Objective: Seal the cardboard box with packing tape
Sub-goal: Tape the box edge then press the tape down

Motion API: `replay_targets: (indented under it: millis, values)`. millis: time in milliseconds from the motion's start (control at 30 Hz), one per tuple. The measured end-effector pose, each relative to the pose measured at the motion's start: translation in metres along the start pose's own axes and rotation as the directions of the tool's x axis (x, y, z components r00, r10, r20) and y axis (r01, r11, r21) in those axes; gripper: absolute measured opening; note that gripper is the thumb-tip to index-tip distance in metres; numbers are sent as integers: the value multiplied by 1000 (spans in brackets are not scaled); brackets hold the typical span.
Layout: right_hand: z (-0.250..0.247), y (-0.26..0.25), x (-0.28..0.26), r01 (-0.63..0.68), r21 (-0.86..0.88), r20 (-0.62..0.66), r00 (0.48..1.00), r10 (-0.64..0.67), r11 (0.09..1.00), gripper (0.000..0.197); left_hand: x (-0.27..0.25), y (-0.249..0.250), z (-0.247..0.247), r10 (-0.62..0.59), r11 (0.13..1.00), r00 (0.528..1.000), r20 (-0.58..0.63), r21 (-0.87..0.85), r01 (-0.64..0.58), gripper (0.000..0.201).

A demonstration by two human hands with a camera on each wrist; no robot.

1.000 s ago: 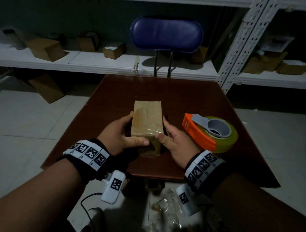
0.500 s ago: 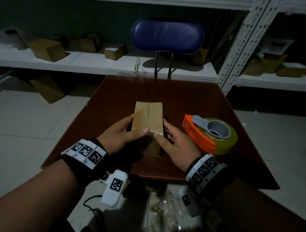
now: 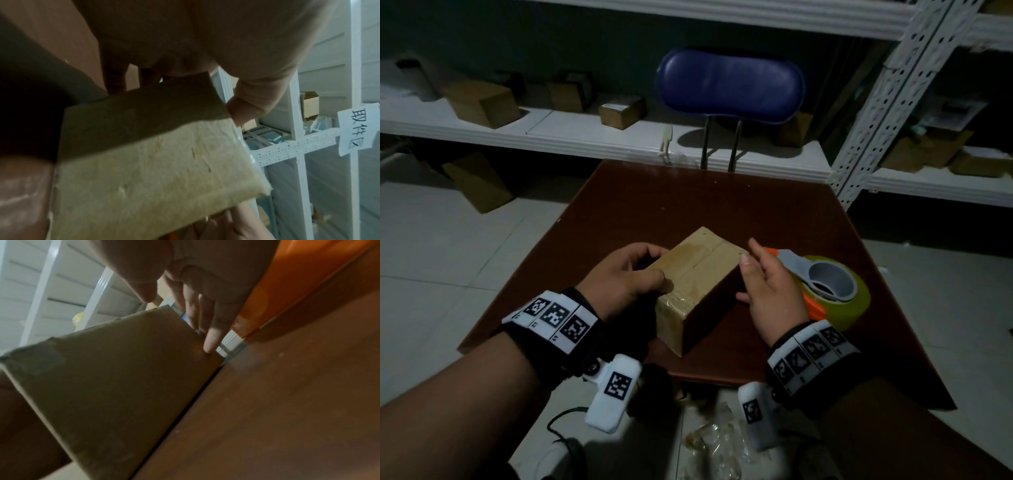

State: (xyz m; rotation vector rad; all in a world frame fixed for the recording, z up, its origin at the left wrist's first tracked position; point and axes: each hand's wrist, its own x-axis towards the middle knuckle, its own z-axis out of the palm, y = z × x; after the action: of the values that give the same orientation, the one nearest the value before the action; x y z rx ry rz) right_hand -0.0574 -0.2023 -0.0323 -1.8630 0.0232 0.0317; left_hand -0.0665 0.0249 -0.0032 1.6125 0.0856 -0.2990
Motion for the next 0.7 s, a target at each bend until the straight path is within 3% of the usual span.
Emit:
replay_targets:
  millis: [100,167,300,367,533,700]
  values:
    - [0,-2,-2,28,-42,-32,999,-29,999,44,-1,1,0,-19,1000,1000,-2,-6,19,45]
    - [2,-1,-4,21,-28,-57,998,-23,999,46,-2,0,2,-26,1000,999,-35,-2,26,43]
    - [4,2,-6,45,22,-66,997,-43,999,30,-2,-6,7,14,995,988,-156,102,2,23]
    - [4,0,-8,52,27,-69,996,-50,998,22,0,-6,8,19,986,971,-239,164,21,27]
    - [4,-1,-7,8,-77,-97,995,-15,997,64,2,-1,5,82,943,895,-439,325,73,55]
    - [3,2,-2,-13,-61,17,1000,14,998,102,5,-7,0,81,957,871,-485,283,69,58]
